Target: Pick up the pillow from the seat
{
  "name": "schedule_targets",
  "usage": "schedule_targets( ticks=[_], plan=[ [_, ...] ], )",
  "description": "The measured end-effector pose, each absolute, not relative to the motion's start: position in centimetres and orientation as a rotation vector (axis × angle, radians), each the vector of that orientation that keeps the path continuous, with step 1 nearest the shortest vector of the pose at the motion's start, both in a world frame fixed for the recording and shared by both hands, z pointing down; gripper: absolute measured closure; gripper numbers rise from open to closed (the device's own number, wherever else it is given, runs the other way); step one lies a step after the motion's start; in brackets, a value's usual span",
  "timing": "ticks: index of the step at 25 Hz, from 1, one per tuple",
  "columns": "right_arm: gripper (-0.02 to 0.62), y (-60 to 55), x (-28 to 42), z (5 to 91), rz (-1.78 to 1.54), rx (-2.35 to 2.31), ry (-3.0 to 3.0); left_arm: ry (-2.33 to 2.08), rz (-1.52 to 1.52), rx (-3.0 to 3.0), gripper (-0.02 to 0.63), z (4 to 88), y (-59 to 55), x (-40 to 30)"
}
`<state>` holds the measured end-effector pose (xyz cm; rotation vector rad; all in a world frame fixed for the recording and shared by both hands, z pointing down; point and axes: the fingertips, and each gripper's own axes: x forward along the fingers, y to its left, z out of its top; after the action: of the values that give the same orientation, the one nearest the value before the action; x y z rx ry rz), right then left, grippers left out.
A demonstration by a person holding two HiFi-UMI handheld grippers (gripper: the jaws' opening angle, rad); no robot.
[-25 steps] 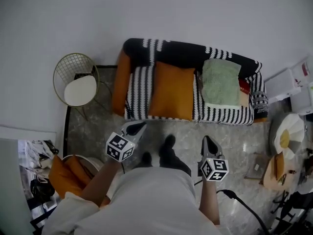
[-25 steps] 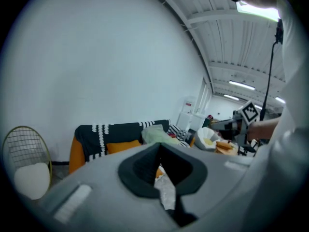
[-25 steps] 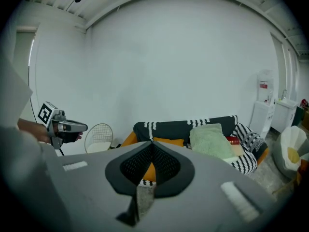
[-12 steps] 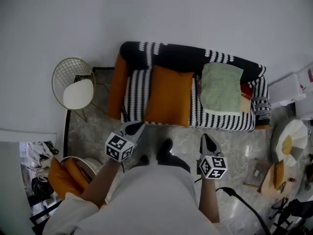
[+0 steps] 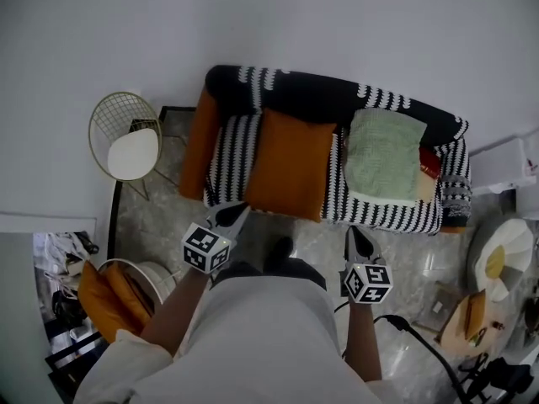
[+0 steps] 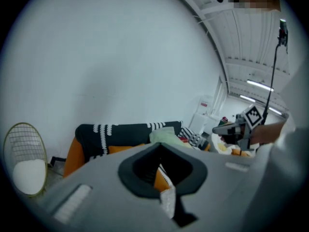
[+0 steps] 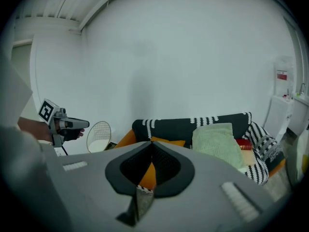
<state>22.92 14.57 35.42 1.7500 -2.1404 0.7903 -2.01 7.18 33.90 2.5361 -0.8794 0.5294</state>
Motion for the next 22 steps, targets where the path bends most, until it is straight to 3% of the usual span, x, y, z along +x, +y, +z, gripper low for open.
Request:
schedule_targets(
  ticks=[11, 22],
  plan=[
    [0.591, 11.2, 24.7, 37.6, 0.822, 1.658, -2.165, -0.910, 0.564, 2.510, 0.607, 35.5, 5.1, 0.1],
    [0.591, 7.5, 22.9, 39.9, 0.849, 1.633, -2.124, -0.909, 0.570, 2.481, 0.607, 37.7, 1.2, -2.3]
  ],
)
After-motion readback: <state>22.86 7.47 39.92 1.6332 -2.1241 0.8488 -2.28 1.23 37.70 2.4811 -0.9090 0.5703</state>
